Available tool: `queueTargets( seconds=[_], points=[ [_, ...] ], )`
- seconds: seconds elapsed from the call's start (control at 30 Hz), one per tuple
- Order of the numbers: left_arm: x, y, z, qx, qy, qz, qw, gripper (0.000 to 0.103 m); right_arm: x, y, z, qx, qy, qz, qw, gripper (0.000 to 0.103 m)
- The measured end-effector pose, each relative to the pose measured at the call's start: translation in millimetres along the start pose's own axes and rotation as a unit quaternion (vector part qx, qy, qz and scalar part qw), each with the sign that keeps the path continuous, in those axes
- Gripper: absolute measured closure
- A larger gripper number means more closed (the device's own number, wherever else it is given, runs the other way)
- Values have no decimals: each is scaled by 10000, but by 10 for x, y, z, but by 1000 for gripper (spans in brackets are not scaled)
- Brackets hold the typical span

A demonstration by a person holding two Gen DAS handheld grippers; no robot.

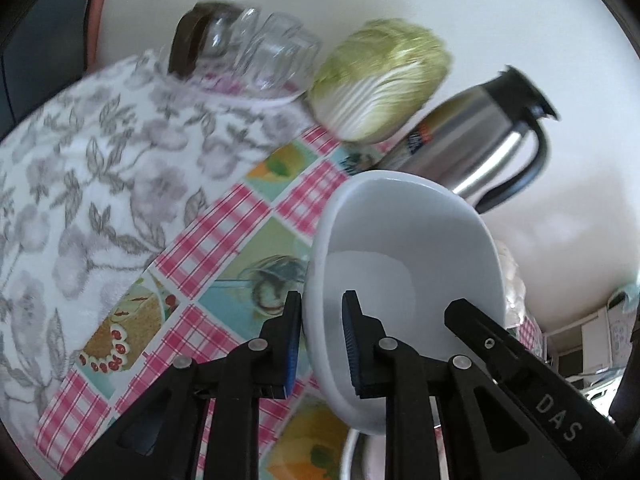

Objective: Organize plates and bowls
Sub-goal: 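Lift the white square bowl with both grippers over the steel basin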

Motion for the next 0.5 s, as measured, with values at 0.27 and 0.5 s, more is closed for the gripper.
queueTargets(
  seconds=[0.27, 0.5],
  points=[
    [-396, -98, 429, 585, -30, 380, 9976, 82, -583, -9, 160, 144, 121, 467, 9987, 94],
    [-585, -261, 718, 989, -102, 536, 9936, 82, -963, -141, 360, 404, 200, 784, 9959, 94]
  ],
)
Point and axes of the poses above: each gripper's, at about its wrist camera, not at the fingertips, and x roughly the way its jaws point, z to its right, y to its top, the point moved 10 cm from there along x, roughly the way its jaws point, and after that the axes turned 1 degree about -x, right-handed, at the moved point
